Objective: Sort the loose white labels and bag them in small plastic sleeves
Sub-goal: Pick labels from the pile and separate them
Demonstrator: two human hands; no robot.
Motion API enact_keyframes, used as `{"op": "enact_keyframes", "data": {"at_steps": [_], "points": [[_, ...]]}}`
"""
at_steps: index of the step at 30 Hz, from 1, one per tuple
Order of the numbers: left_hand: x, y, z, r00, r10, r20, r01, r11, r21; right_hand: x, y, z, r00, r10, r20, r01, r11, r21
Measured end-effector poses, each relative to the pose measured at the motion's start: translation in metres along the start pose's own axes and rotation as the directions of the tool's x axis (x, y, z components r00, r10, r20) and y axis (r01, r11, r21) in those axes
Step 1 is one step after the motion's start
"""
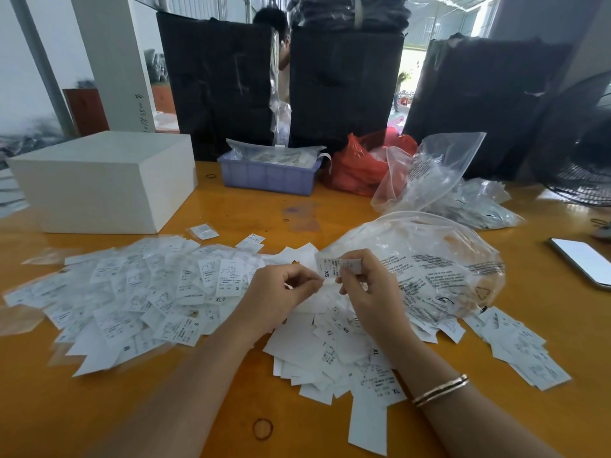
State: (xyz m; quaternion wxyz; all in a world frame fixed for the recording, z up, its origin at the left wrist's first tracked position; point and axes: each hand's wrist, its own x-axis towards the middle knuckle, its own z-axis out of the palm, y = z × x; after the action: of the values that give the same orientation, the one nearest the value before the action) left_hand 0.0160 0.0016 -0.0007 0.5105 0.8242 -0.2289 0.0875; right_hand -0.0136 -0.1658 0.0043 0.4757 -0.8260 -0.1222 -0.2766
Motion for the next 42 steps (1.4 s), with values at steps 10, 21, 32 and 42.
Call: {"op": "enact_keyframes", "data": {"at_steps": [10,21,32,42], "points": [[-0.002,0.006,-0.003,1.000,0.021,-0.012,-0.021,1.000,-0.010,0.001,0.004,0.001,0.994,-0.083,0.073,0.089,0.993,-0.083],[-0.001,0.003,-0.003,0.999,-0.008,-0.032,0.006,0.999,-0.053,0.001,-0.002,-0.002,0.998,0.009,-0.061,-0.001,0.992,0.122],[-0.001,0.004,-0.001,0.998,0.001,-0.061,-0.003,0.999,-0.034,-0.001,0.001,0.003,0.995,-0.080,0.051,0.080,0.997,0.000],[-0.003,0.005,-0.001,0.995,-0.055,0.082,0.059,0.997,-0.045,-0.003,0.006,0.005,0.966,-0.066,0.250,0.107,0.982,-0.155]]}}
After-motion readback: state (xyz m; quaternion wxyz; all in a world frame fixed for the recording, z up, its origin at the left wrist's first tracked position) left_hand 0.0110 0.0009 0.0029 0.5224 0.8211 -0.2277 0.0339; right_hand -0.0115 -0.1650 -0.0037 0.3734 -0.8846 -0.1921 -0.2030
